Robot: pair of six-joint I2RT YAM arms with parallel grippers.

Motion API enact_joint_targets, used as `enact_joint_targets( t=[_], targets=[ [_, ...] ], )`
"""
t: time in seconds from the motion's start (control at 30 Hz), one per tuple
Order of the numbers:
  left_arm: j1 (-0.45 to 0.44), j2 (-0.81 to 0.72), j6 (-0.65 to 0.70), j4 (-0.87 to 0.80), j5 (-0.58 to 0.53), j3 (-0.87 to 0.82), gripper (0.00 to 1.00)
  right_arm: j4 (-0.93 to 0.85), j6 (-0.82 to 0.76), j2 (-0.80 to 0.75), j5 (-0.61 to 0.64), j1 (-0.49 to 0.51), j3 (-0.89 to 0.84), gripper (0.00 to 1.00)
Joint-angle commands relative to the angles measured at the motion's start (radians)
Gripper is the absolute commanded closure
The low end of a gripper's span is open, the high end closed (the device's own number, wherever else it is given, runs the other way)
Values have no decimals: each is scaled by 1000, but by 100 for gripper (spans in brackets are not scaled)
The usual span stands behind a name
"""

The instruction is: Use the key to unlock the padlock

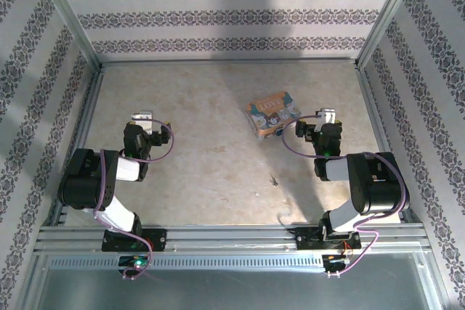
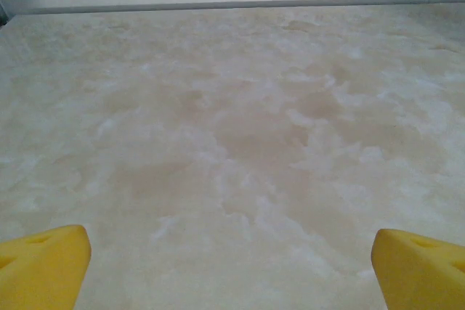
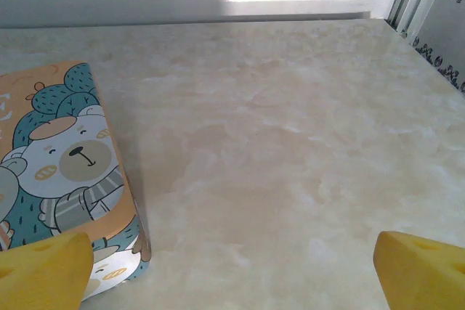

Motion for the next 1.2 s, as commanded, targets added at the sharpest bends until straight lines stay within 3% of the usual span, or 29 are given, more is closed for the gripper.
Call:
enact_joint_targets(
  t=[0.0, 0.8, 0.93, 1.07, 1.17],
  targets=[
    [9, -8, 10, -20, 10, 11, 1, 17, 0, -15, 5, 2, 11, 2],
    [9, -10, 1, -4, -14, 4, 1, 23, -1, -24, 5, 2, 5, 2],
    [2, -142, -3, 51, -54, -88, 1, -23, -4, -124, 20, 8, -9, 2],
    [2, -397, -56, -247, -64, -59, 1, -276, 20, -268, 25, 9, 26, 2],
    [1, -536, -182, -562, -103, 34, 1, -476, 48, -348, 3, 9, 85, 1]
  ],
)
